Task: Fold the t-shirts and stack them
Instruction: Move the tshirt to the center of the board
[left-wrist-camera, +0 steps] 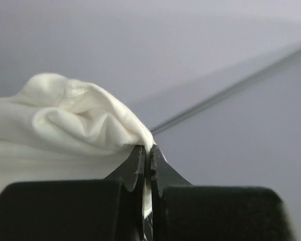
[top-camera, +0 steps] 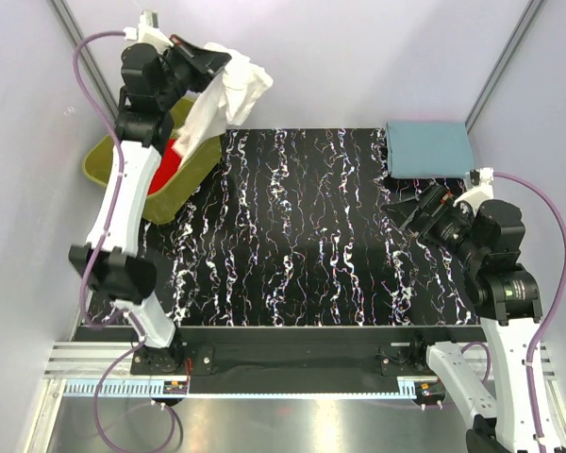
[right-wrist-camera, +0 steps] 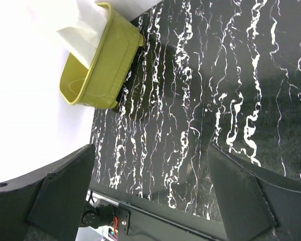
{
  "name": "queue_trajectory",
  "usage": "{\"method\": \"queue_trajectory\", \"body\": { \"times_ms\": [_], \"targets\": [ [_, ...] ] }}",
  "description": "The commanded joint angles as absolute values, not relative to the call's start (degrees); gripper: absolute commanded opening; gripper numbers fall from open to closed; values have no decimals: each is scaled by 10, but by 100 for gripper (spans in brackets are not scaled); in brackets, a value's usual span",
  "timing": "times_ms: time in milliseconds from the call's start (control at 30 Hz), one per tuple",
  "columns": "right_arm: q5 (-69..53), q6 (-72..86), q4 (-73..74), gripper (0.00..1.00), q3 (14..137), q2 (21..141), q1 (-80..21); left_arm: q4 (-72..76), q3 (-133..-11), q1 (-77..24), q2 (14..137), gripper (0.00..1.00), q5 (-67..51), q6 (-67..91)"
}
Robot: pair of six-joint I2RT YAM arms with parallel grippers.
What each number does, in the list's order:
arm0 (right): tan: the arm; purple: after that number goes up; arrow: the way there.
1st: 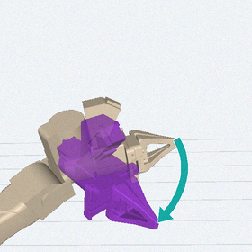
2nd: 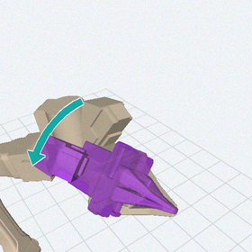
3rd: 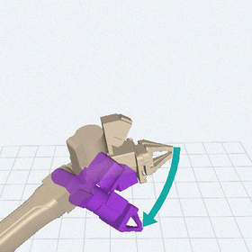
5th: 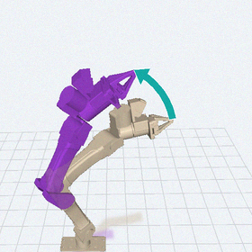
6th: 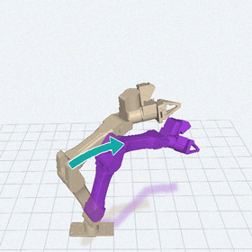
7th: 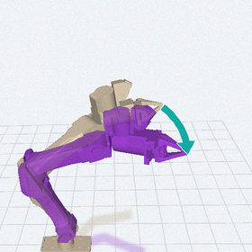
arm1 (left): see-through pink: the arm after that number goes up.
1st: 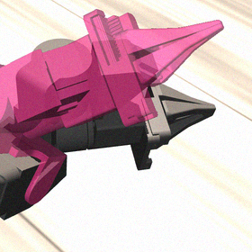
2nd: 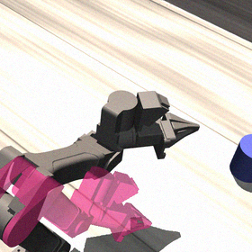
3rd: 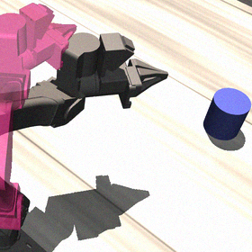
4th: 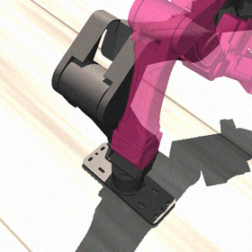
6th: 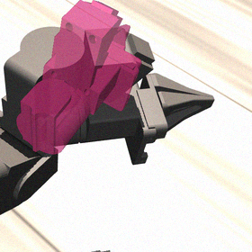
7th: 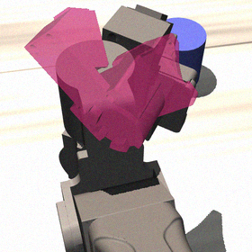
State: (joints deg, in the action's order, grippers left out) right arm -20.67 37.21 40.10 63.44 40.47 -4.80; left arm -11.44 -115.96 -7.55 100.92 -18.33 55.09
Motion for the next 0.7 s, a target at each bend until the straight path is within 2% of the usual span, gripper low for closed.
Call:
{"method": "queue_trajectory", "body": {
  "times_ms": [0, 200, 367, 567, 600, 633, 667],
  "targets": [
    [-209, 376, 419, 100, 665, 399, -52, -127, -1207, -127, 905, 0, -225, 471],
    [-198, 374, 475, 100, 682, 395, -53, -131, -1099, -192, 753, 0, -213, 460],
    [-196, 380, 485, 100, 671, 390, -53, -120, -966, -215, 694, 0, -225, 451],
    [-195, 380, 483, 100, 636, 417, -52, -128, -710, -221, 683, 1, -254, 423],
    [-197, 378, 483, 100, 620, 422, -53, -125, -676, -222, 685, 4, -257, 417],
    [-210, 374, 477, 100, 610, 434, -52, -125, -611, -225, 692, 13, -253, 409],
    [-220, 374, 472, 100, 600, 441, -53, -140, -589, -225, 700, 35, -243, 390]
  ]
}}
